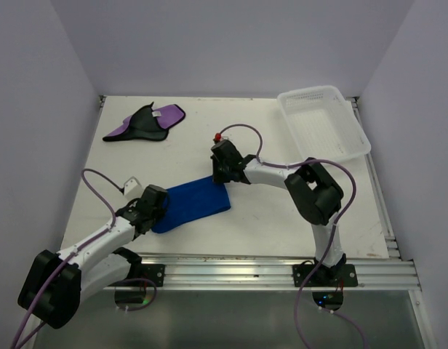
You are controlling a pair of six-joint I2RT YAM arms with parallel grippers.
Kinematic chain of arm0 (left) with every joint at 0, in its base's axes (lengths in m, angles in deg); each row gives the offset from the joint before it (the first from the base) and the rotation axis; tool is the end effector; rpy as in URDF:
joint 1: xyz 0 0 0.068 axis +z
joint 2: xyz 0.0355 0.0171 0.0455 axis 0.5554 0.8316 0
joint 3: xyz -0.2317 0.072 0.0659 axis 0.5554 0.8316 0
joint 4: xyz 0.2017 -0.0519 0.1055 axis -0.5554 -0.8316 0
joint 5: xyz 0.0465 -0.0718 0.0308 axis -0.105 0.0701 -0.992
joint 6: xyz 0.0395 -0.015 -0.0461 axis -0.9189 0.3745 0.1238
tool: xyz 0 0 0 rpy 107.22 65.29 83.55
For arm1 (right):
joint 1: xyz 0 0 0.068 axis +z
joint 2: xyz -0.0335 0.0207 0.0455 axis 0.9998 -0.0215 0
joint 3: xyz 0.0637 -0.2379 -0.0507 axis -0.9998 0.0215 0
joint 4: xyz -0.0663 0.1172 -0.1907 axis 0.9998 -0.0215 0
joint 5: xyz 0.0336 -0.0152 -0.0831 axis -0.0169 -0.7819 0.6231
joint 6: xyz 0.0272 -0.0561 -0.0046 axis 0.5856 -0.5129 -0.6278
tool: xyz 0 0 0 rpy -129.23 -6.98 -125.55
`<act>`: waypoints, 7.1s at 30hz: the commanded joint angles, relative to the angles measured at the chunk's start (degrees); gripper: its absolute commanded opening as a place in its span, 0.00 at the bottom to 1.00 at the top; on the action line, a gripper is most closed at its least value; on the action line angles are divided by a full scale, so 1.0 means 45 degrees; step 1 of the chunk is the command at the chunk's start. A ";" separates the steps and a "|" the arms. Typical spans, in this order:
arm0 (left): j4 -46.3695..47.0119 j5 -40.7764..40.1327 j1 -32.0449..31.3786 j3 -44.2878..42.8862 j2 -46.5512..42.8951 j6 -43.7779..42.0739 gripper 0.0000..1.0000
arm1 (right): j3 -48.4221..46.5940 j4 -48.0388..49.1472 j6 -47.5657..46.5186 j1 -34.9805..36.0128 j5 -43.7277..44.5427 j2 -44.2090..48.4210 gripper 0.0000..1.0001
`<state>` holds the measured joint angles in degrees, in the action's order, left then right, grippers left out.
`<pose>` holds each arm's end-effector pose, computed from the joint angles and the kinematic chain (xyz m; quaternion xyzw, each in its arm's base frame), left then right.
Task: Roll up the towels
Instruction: Fold the towel, then roll the towel
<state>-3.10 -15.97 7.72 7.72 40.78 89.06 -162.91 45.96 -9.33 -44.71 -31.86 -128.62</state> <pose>0.1501 -0.0487 0.1385 -0.3856 0.8550 -0.0313 0.3453 0.2986 0.2835 0.1468 -0.0601 0.9319 0.1961 0.2992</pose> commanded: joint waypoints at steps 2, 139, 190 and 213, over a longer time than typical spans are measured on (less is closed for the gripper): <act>-0.0831 -0.0562 0.0001 0.0272 0.0039 -0.0485 0.00 | 0.0215 0.0037 -0.0659 -0.0337 0.0156 0.0750 0.18; -0.1534 0.1371 0.0001 -0.2209 -0.3183 -0.4470 0.21 | 1.1622 -0.1426 0.8697 -0.0258 0.5214 1.1065 0.42; 0.7977 0.3500 -0.6873 -0.5802 0.7089 -0.4314 0.23 | 1.2089 -0.1038 0.6371 -0.0278 0.2694 1.2180 0.43; 0.8505 0.3481 -0.7284 -0.5393 0.8887 -0.3943 0.20 | 1.2519 -0.1116 0.6567 -0.0141 0.2069 1.2140 0.41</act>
<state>31.53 0.60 -24.80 -17.05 80.50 69.94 -107.46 43.49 19.83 -45.67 -21.42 -73.45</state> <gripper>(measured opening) 0.207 0.420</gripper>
